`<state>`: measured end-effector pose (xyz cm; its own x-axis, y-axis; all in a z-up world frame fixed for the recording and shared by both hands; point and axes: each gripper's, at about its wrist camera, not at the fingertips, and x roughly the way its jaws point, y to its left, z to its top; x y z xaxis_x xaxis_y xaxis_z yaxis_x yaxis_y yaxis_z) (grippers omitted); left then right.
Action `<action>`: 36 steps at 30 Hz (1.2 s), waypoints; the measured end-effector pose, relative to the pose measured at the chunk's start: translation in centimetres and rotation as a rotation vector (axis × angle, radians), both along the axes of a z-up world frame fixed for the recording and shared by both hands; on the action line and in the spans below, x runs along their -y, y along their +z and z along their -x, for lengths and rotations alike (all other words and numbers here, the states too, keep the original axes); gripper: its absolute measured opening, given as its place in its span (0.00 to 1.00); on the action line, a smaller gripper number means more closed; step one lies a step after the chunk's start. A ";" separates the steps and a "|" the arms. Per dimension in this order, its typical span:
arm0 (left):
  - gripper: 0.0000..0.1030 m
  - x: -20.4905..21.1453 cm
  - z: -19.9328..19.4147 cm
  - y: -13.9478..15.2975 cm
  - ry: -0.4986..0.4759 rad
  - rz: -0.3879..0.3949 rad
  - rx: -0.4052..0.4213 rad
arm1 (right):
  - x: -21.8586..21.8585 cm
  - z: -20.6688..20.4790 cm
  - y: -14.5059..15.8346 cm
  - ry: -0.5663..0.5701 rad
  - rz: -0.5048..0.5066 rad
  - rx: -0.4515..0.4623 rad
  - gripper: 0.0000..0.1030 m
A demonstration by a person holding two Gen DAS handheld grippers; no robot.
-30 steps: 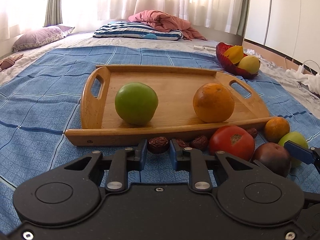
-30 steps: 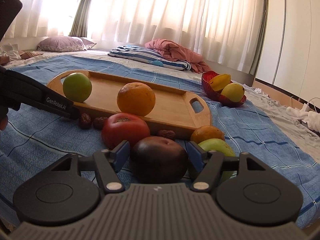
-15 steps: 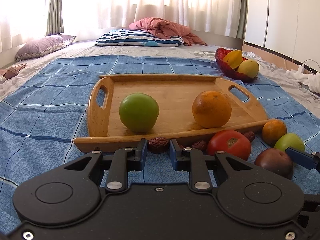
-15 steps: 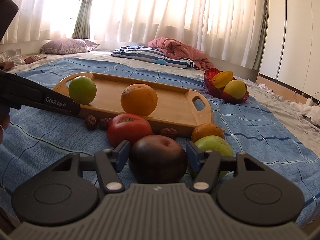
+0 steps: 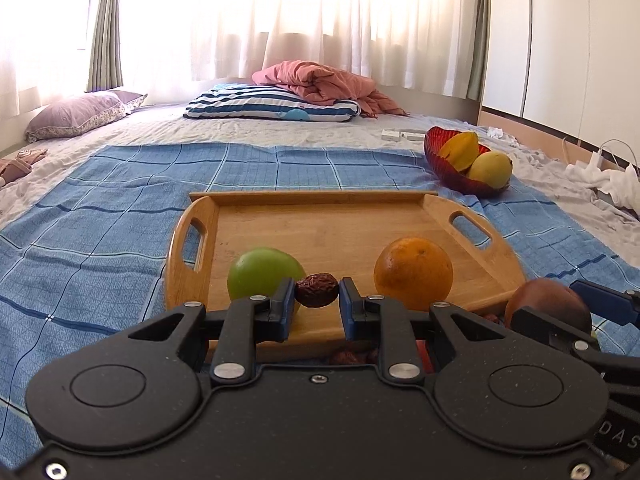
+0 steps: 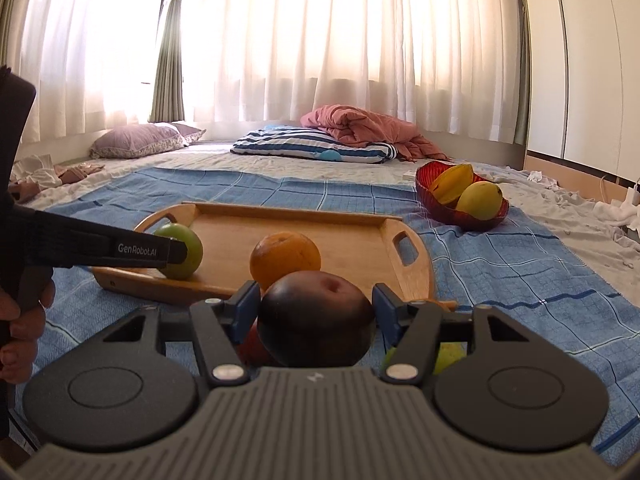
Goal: Organize fruits
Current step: 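Carry the date and plum onto the tray and open the left tool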
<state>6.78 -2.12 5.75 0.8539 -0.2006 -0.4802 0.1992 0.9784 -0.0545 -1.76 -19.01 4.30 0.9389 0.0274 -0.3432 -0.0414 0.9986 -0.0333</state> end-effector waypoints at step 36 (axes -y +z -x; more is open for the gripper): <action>0.22 4.1 -5.9 -2.9 -0.043 -0.033 -0.110 | 6.9 -14.4 -0.2 -0.085 -0.264 -0.228 0.62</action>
